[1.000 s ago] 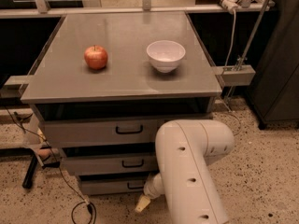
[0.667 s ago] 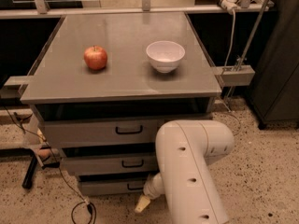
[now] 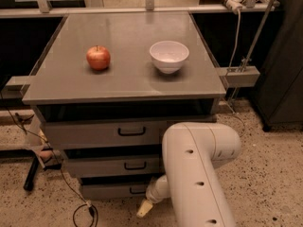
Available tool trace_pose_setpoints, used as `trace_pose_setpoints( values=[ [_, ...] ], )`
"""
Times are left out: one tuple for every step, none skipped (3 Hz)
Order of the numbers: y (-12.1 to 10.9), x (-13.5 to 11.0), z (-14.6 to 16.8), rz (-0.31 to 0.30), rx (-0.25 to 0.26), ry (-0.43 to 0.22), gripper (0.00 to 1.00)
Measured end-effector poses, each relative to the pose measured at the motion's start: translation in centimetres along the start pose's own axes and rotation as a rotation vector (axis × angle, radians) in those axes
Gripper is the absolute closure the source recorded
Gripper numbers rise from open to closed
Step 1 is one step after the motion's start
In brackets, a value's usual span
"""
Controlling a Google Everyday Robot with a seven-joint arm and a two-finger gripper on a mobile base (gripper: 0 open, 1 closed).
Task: Open bottom drawer
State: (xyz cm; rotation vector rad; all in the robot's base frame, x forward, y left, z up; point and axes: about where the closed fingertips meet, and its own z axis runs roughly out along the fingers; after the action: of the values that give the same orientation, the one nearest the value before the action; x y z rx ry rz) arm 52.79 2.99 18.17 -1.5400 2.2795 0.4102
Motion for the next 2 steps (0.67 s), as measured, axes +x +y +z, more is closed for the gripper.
trace_pose_setpoints(
  values=[
    [0.0, 0.0, 0.0, 0.0, 0.0, 0.0, 0.19],
    [0.0, 0.0, 0.0, 0.0, 0.0, 0.0, 0.43]
  ],
)
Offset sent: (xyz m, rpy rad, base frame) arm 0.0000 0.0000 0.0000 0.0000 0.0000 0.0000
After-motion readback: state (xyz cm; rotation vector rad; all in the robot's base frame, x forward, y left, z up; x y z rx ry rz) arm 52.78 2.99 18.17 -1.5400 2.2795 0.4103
